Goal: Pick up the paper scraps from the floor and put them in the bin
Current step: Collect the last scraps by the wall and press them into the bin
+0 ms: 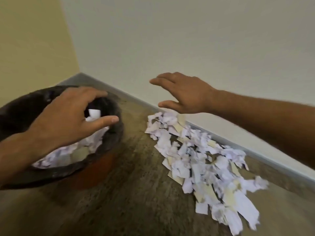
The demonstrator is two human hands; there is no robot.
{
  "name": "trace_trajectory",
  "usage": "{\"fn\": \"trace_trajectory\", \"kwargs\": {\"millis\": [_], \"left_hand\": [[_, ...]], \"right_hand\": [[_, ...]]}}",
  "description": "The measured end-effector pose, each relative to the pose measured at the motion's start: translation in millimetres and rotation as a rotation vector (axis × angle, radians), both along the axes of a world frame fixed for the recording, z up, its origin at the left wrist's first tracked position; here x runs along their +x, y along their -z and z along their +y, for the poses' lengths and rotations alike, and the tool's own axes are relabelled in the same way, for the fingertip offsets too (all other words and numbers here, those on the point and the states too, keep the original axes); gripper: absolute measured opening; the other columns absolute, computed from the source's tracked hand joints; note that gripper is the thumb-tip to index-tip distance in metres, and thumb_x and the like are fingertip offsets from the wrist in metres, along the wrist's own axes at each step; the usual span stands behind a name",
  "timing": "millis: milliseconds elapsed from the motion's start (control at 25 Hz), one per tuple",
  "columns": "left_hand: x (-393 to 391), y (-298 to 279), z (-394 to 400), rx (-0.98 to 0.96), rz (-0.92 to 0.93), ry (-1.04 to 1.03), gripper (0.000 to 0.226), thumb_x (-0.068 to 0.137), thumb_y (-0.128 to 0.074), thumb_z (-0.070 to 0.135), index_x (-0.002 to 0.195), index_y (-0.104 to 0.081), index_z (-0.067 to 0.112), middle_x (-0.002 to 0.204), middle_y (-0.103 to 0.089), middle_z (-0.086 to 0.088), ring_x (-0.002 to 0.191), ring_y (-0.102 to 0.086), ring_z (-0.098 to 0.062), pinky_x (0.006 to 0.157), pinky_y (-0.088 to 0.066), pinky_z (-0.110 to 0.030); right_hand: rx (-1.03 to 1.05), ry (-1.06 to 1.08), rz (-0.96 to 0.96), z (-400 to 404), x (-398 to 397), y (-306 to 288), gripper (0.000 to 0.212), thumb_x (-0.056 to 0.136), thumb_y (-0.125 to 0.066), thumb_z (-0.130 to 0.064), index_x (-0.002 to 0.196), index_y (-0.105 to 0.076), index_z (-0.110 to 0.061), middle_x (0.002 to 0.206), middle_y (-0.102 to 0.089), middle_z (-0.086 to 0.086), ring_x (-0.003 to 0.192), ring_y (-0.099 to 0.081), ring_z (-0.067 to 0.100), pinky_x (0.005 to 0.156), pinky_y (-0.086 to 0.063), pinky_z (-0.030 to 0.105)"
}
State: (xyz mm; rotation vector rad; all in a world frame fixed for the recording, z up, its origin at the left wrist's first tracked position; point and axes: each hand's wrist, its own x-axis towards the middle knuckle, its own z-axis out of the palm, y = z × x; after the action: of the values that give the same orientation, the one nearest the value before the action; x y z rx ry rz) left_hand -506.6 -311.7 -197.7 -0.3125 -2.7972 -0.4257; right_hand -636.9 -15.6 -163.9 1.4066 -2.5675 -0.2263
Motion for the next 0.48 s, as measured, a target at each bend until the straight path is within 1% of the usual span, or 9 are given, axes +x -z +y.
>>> {"fn": "trace_trajectory", "kwargs": {"millis": [80, 120, 160, 200, 280, 320, 400, 440, 480], "left_hand": [[-17, -4, 57, 0.099, -0.016, 0.147, 0.073, 0.072, -0.051, 0.076, 0.125, -0.059, 0.026, 0.112, -0.067, 0.006, 0.098, -0.063, -0.018, 0.086, -0.052, -0.036], [-21, -2, 83, 0.125, -0.052, 0.209, 0.070, 0.071, -0.052, 0.075, 0.122, -0.061, 0.029, 0.107, -0.068, 0.009, 0.093, -0.064, -0.016, 0.082, -0.052, -0.033], [-26, 6, 109, 0.117, -0.105, 0.281, 0.068, 0.070, -0.053, 0.076, 0.121, -0.060, 0.032, 0.106, -0.067, 0.012, 0.092, -0.064, -0.013, 0.081, -0.051, -0.030], [-28, 18, 131, 0.076, -0.196, 0.351, 0.066, 0.071, -0.056, 0.075, 0.123, -0.058, 0.035, 0.108, -0.065, 0.015, 0.094, -0.062, -0.010, 0.081, -0.049, -0.028], [-28, 52, 177, 0.000, -0.430, 0.472, 0.066, 0.076, -0.063, 0.068, 0.132, -0.049, 0.037, 0.119, -0.060, 0.014, 0.102, -0.056, -0.008, 0.086, -0.045, -0.025], [-30, 69, 195, -0.022, -0.524, 0.503, 0.071, 0.077, -0.065, 0.066, 0.137, -0.044, 0.037, 0.127, -0.056, 0.013, 0.110, -0.054, -0.010, 0.091, -0.044, -0.026], [-30, 105, 228, -0.089, -0.644, 0.537, 0.084, 0.075, -0.067, 0.065, 0.146, -0.030, 0.037, 0.145, -0.045, 0.008, 0.129, -0.045, -0.016, 0.104, -0.040, -0.033], [-30, 126, 247, -0.130, -0.684, 0.545, 0.093, 0.073, -0.068, 0.066, 0.149, -0.023, 0.037, 0.151, -0.038, 0.005, 0.134, -0.040, -0.019, 0.108, -0.037, -0.039], [-26, 147, 264, -0.165, -0.721, 0.548, 0.102, 0.070, -0.071, 0.067, 0.151, -0.017, 0.037, 0.154, -0.033, 0.003, 0.137, -0.036, -0.023, 0.110, -0.036, -0.043]], "right_hand": [[0.000, 0.201, -0.047, 69, 22, 8, 0.068, 0.093, -0.035, -0.063, 0.146, -0.030, -0.022, 0.146, -0.039, 0.009, 0.121, -0.049, 0.032, 0.085, -0.053, 0.049], [0.003, 0.298, -0.083, 100, 36, 17, 0.067, 0.092, -0.036, -0.063, 0.144, -0.032, -0.022, 0.144, -0.041, 0.009, 0.119, -0.051, 0.032, 0.085, -0.053, 0.049], [0.006, 0.395, -0.124, 129, 53, 28, 0.066, 0.091, -0.037, -0.063, 0.142, -0.035, -0.022, 0.142, -0.042, 0.008, 0.117, -0.052, 0.031, 0.086, -0.053, 0.048], [0.013, 0.498, -0.171, 155, 73, 42, 0.065, 0.090, -0.040, -0.062, 0.141, -0.037, -0.021, 0.140, -0.044, 0.008, 0.117, -0.053, 0.031, 0.087, -0.053, 0.047], [0.036, 0.714, -0.279, 206, 121, 78, 0.065, 0.090, -0.050, -0.058, 0.140, -0.039, -0.020, 0.139, -0.046, 0.007, 0.117, -0.054, 0.029, 0.092, -0.050, 0.041], [0.051, 0.808, -0.340, 225, 142, 97, 0.066, 0.089, -0.054, -0.057, 0.141, -0.038, -0.020, 0.140, -0.047, 0.007, 0.118, -0.053, 0.026, 0.095, -0.048, 0.037], [0.060, 0.971, -0.453, 253, 179, 133, 0.074, 0.084, -0.059, -0.059, 0.144, -0.034, -0.024, 0.143, -0.044, 0.003, 0.121, -0.051, 0.020, 0.099, -0.046, 0.034], [0.054, 1.033, -0.498, 264, 193, 154, 0.079, 0.082, -0.061, -0.062, 0.145, -0.032, -0.025, 0.146, -0.041, 0.002, 0.123, -0.049, 0.019, 0.101, -0.045, 0.034], [0.043, 1.087, -0.547, 272, 204, 176, 0.087, 0.078, -0.063, -0.065, 0.148, -0.027, -0.026, 0.149, -0.037, 0.002, 0.127, -0.046, 0.020, 0.104, -0.042, 0.034]]}}
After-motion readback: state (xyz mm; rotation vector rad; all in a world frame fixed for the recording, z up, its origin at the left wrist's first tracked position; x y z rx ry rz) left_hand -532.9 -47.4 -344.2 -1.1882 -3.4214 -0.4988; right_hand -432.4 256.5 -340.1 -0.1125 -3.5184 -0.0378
